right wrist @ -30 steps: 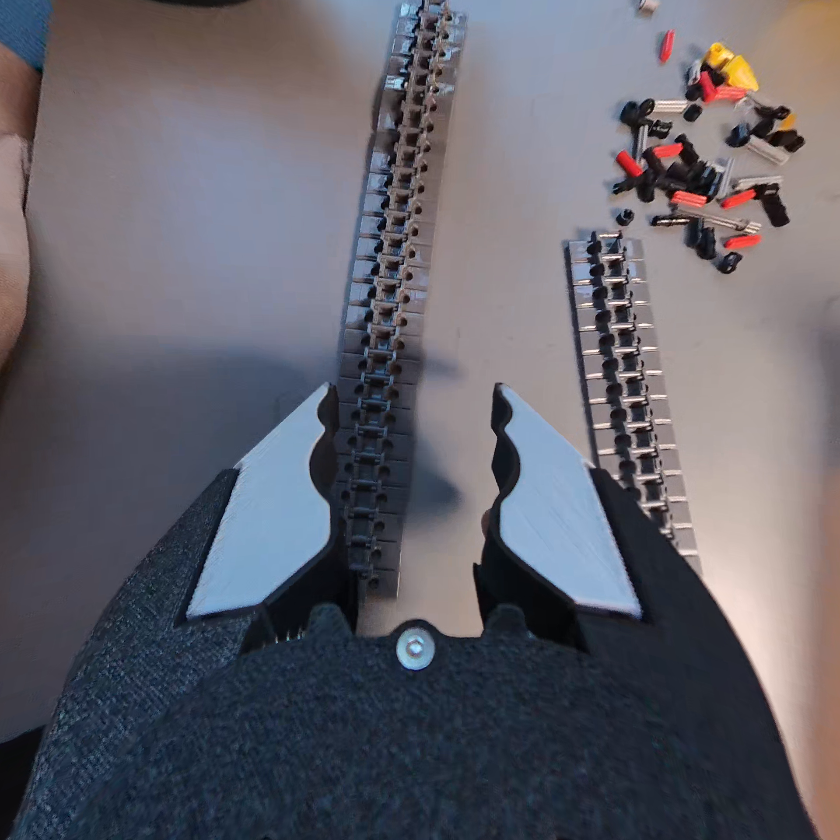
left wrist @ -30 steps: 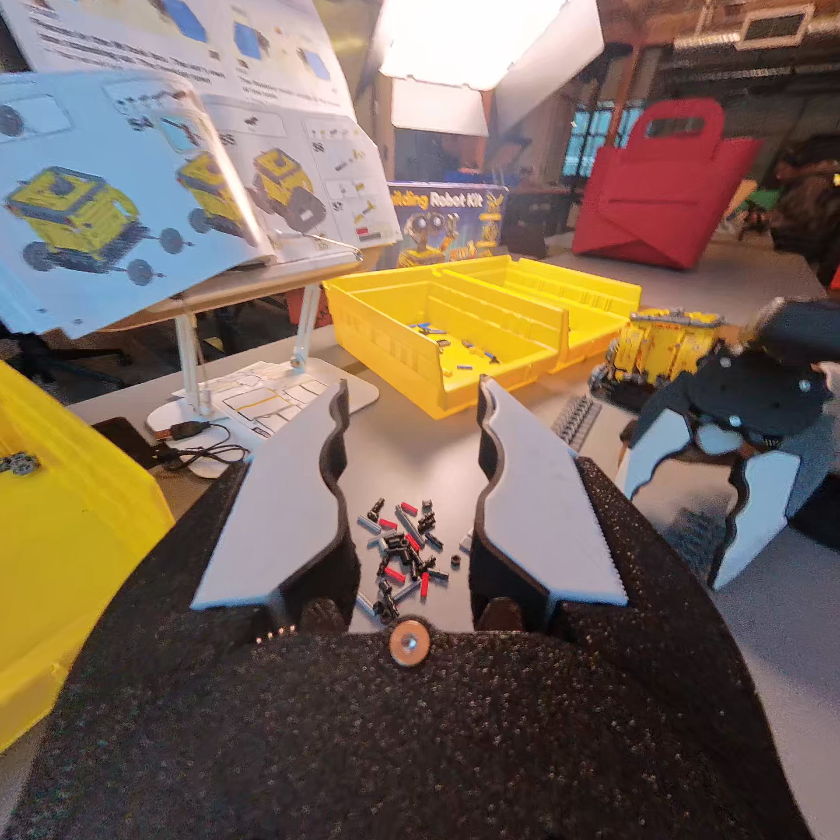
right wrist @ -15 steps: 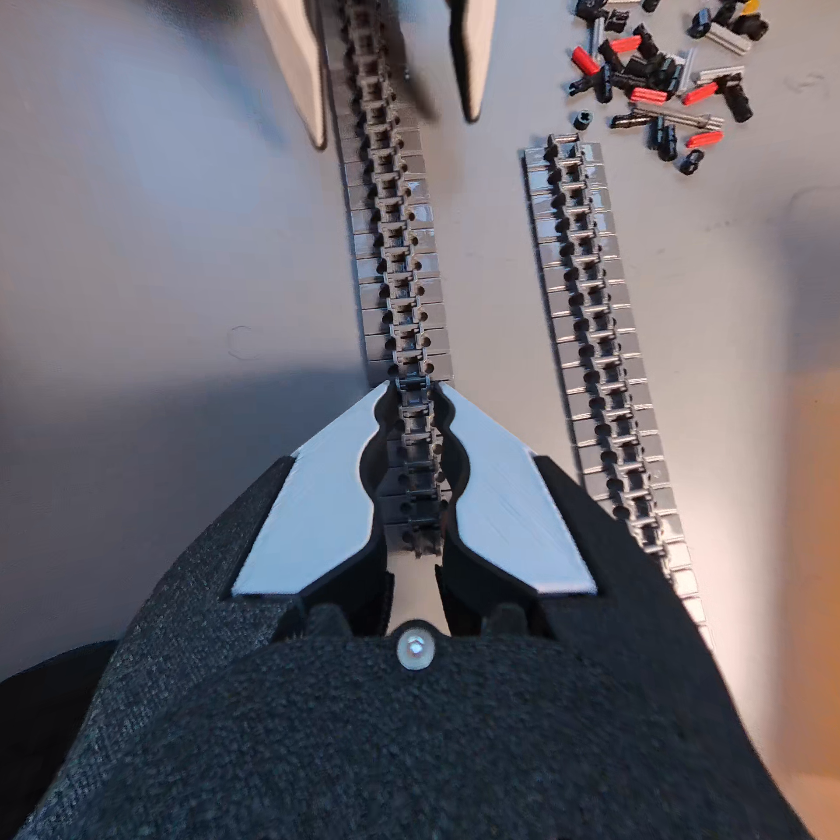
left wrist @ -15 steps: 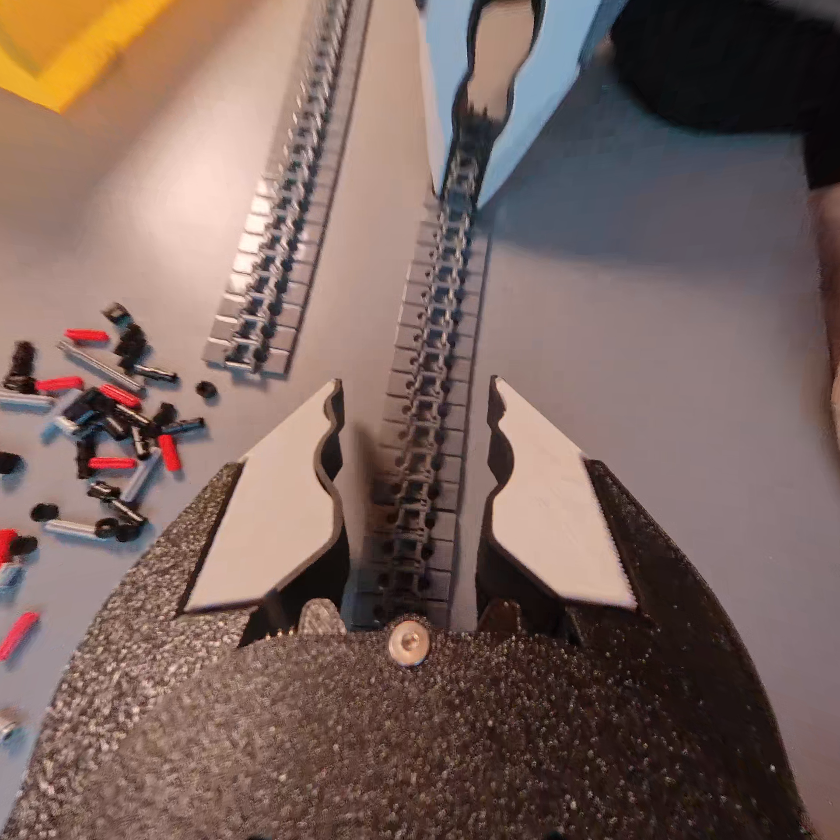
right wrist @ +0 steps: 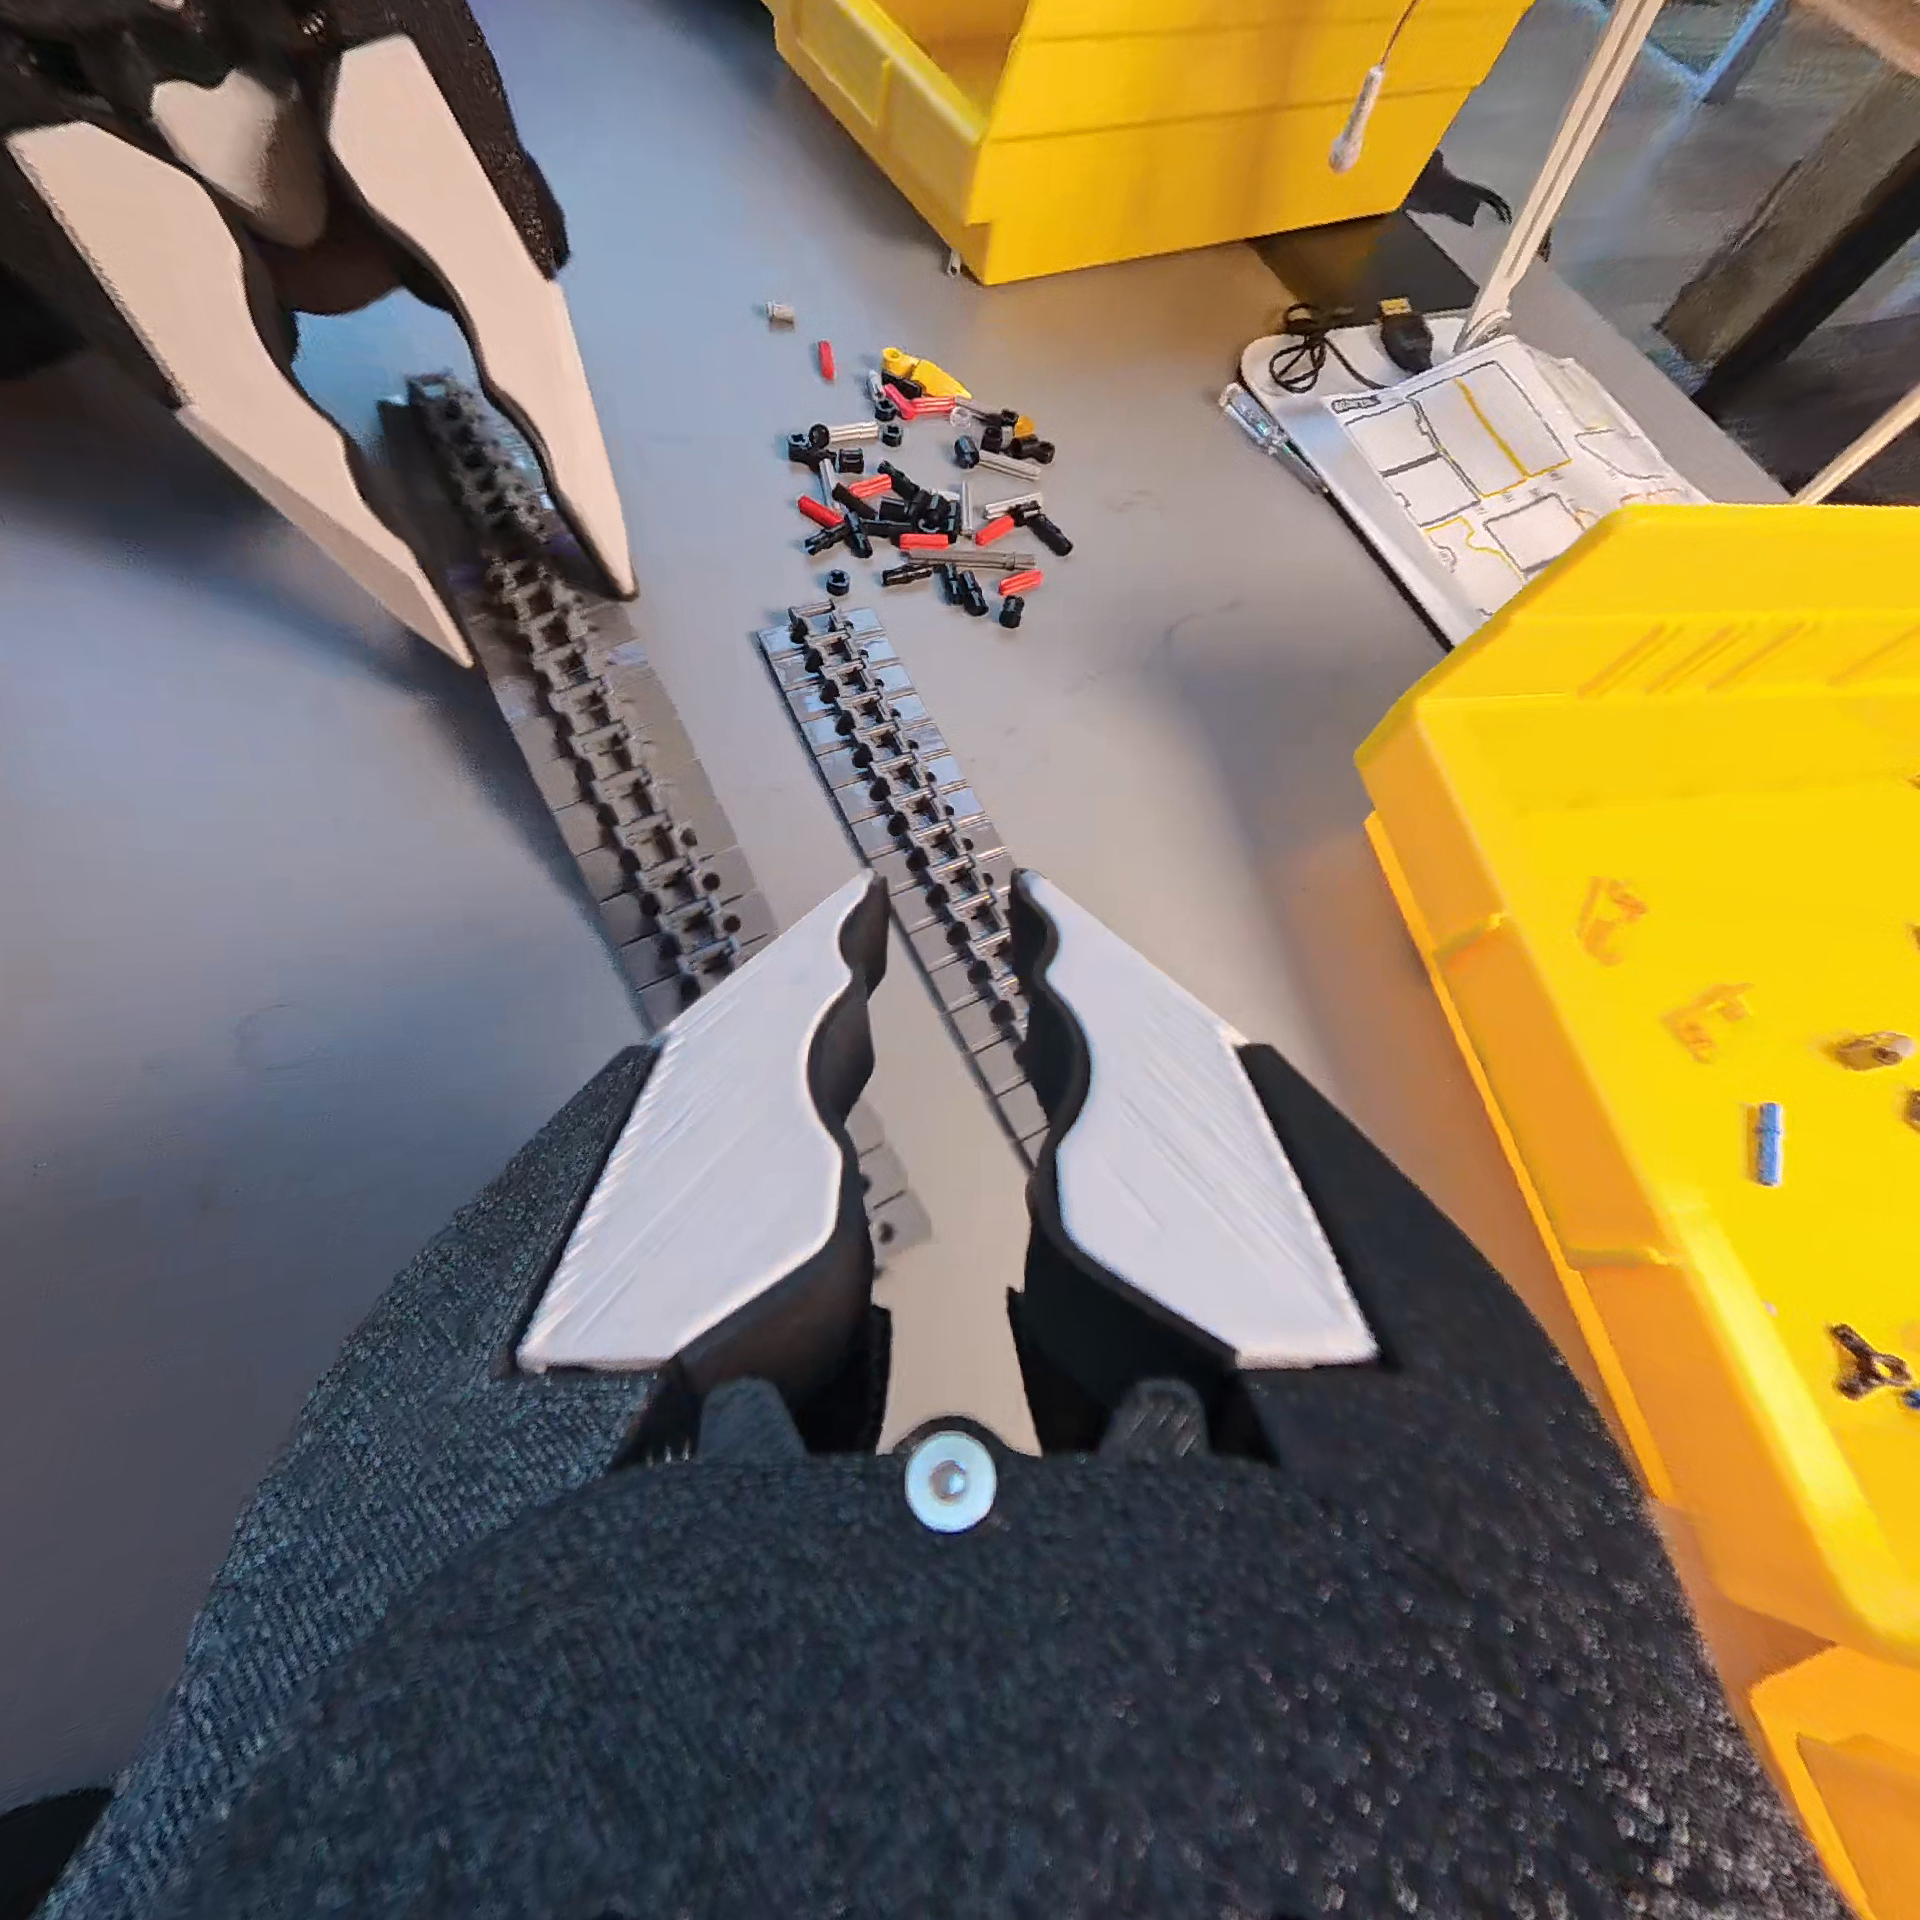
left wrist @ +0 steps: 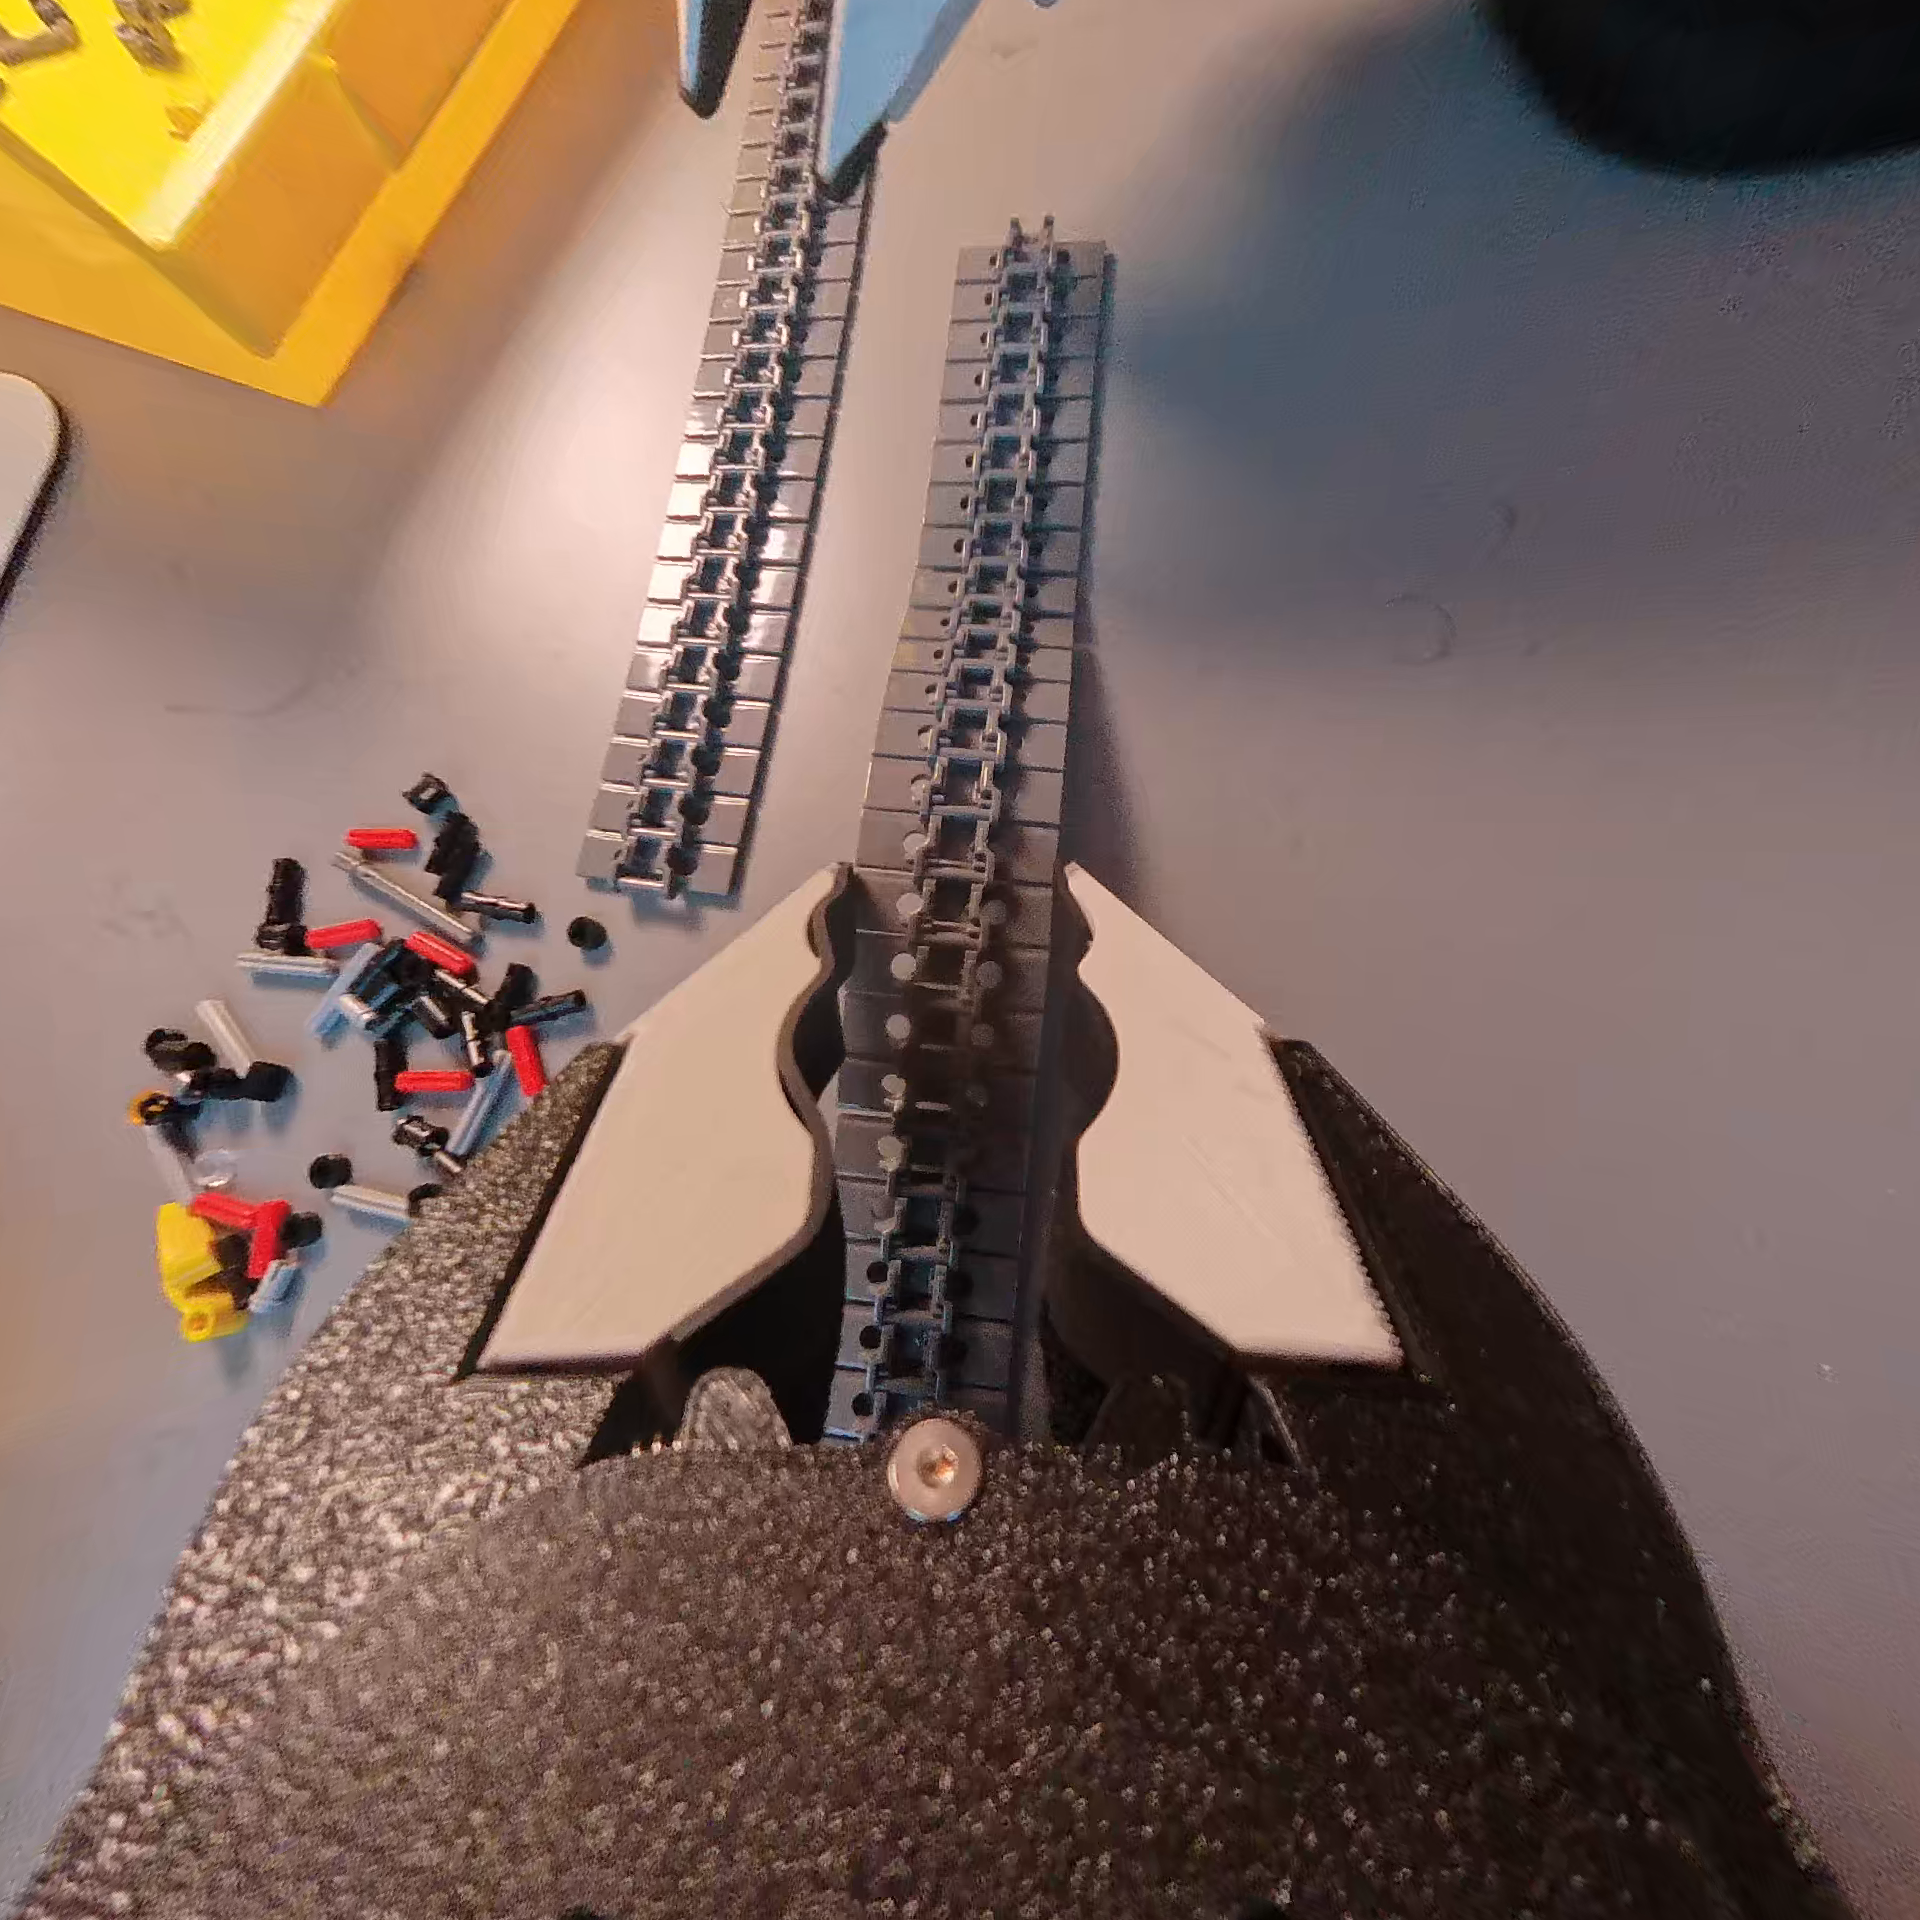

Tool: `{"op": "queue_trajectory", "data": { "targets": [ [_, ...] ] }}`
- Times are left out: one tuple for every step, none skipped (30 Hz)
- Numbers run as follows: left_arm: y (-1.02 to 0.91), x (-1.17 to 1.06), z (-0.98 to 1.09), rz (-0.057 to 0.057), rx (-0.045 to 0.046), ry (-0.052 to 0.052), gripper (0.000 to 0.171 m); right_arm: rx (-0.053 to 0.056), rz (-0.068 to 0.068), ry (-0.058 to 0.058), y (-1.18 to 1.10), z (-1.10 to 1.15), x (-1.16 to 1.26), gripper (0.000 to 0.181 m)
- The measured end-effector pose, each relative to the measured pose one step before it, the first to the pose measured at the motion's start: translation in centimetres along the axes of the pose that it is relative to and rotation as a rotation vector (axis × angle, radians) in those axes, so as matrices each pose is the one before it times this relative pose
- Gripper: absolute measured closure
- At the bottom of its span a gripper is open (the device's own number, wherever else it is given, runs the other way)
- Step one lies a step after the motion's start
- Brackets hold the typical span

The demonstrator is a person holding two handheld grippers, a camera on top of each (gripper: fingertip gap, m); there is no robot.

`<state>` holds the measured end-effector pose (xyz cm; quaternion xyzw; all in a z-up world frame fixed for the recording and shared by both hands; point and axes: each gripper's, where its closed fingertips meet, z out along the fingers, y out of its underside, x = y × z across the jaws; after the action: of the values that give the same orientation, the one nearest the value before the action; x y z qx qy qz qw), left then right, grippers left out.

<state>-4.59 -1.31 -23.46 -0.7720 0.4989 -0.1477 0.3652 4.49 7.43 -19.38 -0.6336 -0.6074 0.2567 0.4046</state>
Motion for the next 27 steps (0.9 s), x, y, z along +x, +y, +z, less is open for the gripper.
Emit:
{"op": "queue_trajectory", "data": {
  "targets": [
    [-0.113,-0.173,-0.310,0.0105,0.01276,-0.0103,0.135,0.0043,0.0116,-0.0301,0.004,-0.057,-0.367,0.157],
    [-0.198,-0.107,-0.355,0.0163,0.02168,-0.0062,0.135,0.0103,0.0133,-0.0384,-0.084,-0.026,-0.507,0.153],
    [-0.224,-0.063,-0.395,0.0219,0.02415,-0.0045,0.135,0.0163,0.0103,-0.0417,-0.140,-0.012,-0.585,0.148],
    [-0.202,-0.119,-0.384,0.0155,0.02041,-0.0059,0.135,0.0085,0.0078,-0.0430,-0.013,0.045,-0.630,0.142],
    [-0.212,-0.081,-0.339,0.0106,0.02034,-0.0023,0.135,-0.0028,0.0045,-0.0403,0.146,0.153,-0.607,0.134],
    [-0.175,-0.075,-0.290,0.0034,0.01540,-0.0006,0.135,-0.0064,-0.0014,-0.0188,0.213,0.264,-0.317,0.127],
    [-0.140,-0.099,-0.209,0.0034,0.01155,-0.0041,0.135,-0.0141,-0.0084,-0.0142,0.349,0.365,-0.297,0.122],
    [-0.159,-0.045,-0.160,0.0079,0.01110,-0.0034,0.134,-0.0253,-0.0100,-0.0237,0.523,0.448,-0.467,0.117],
    [-0.116,0.037,-0.110,0.0074,0.00685,0.0009,0.134,-0.0319,-0.0103,-0.0147,0.607,0.496,-0.363,0.113],
    [-0.097,0.012,-0.095,0.0082,0.00521,-0.0024,0.134,-0.0348,-0.0129,-0.0114,0.649,0.479,-0.310,0.111],
    [-0.078,0.014,-0.097,0.0068,0.00323,-0.0026,0.134,-0.0343,-0.0129,-0.0164,0.625,0.411,-0.379,0.109],
    [-0.086,0.130,-0.116,0.0075,0.00335,0.0043,0.134,-0.0271,-0.0091,-0.0084,0.522,0.325,-0.221,0.108],
    [-0.202,0.162,-0.145,0.0129,0.01016,0.0040,0.135,-0.0215,-0.0076,0.0020,0.423,0.289,-0.031,0.108],
    [-0.347,0.240,-0.175,0.0171,0.01908,0.0054,0.134,-0.0220,-0.0094,0.0059,0.382,0.283,0.018,0.109],
    [-0.378,0.316,-0.168,0.0142,0.01804,0.0112,0.134,-0.0046,-0.0176,0.0169,-0.001,0.174,0.131,0.109],
    [-0.348,0.299,-0.151,0.0120,0.01355,0.0097,0.135,0.0054,-0.0095,0.0028,-0.214,0.135,-0.072,0.111],
    [-0.278,0.165,-0.120,0.0145,0.00915,0.0018,0.134,0.0002,0.0001,-0.0086,-0.175,0.171,-0.188,0.112],
    [-0.229,0.021,-0.128,0.0159,0.00681,-0.0072,0.135,-0.0040,-0.0076,-0.0049,-0.102,0.191,-0.180,0.114],
    [-0.141,-0.044,-0.145,0.0120,0.00368,-0.0083,0.135,-0.0115,-0.0182,-0.0040,-0.012,0.168,-0.217,0.117],
    [-0.099,-0.089,-0.158,0.0054,0.00343,-0.0064,0.134,-0.0019,-0.0130,-0.0105,-0.203,0.091,-0.302,0.123],
    [-0.059,-0.177,-0.169,0.0003,0.00391,-0.0084,0.134,0.0014,-0.0108,-0.0037,-0.209,0.144,-0.205,0.133],
    [-0.040,-0.163,-0.170,-0.0036,0.00543,-0.0056,0.134,0.0057,-0.0184,0.0036,-0.230,0.138,-0.131,0.144],
    [0.012,0.002,-0.152,-0.0112,0.00477,0.0085,0.134,-0.0060,-0.0142,-0.0024,-0.040,0.078,-0.162,0.144],
    [0.081,0.026,-0.110,-0.0202,0.00273,0.0113,0.134,-0.0033,-0.0065,0.0052,-0.055,-0.032,0.059,0.144],
    [0.198,0.166,-0.056,-0.0254,-0.00210,0.0223,0.134,0.0071,-0.0047,0.0075,-0.129,-0.125,0.099,0.144],
    [0.400,0.319,-0.013,-0.0298,-0.01183,0.0331,0.134,0.0095,-0.0065,-0.0058,-0.152,-0.226,-0.115,0.144],
    [0.520,0.409,-0.007,-0.0311,-0.01850,0.0390,0.136,0.0121,-0.0111,-0.0020,-0.207,-0.307,-0.119,0.144]
  ]
}}
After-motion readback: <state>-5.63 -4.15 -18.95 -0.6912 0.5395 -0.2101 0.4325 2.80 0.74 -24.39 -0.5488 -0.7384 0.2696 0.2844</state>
